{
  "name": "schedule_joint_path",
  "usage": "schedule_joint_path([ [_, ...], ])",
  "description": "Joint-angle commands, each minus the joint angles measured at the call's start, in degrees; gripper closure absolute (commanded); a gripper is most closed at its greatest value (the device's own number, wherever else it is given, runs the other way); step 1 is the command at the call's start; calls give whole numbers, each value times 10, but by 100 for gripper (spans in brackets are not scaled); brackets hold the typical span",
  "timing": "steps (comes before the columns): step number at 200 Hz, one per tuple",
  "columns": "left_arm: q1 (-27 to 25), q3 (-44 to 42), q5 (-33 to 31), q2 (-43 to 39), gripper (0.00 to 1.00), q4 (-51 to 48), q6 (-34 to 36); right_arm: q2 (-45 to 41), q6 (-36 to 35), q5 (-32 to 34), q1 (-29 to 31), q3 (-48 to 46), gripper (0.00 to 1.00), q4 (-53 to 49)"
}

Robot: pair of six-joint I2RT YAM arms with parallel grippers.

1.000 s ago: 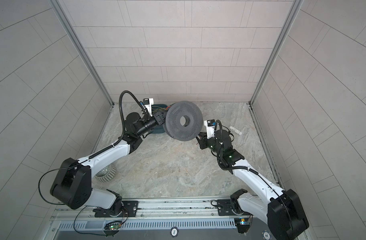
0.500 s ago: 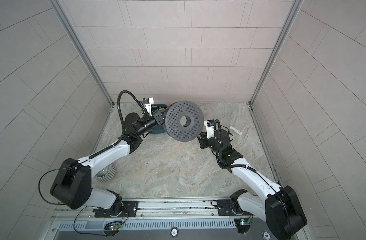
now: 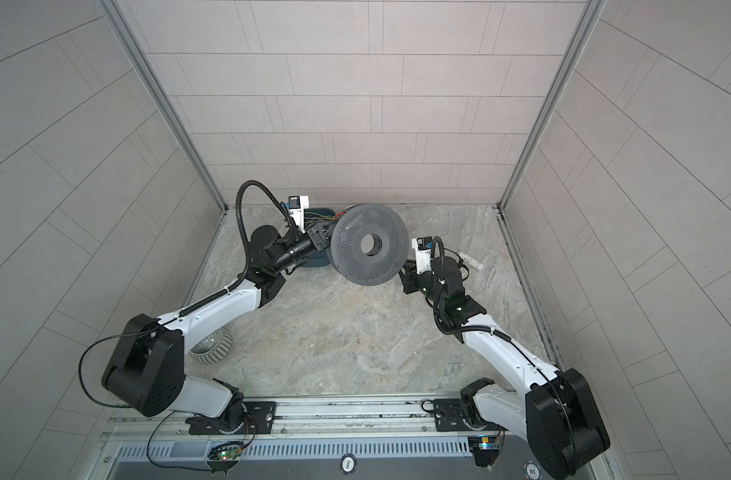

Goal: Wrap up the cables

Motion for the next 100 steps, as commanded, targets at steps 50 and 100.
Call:
schedule_joint_path([
  [50,1,22,-15,10,100,54,-7,-29,-3,4,-2,-23,90,20],
  [100,-3,9,-51,13,100,55,-17,-52,31,1,-2,-22,99,-7],
])
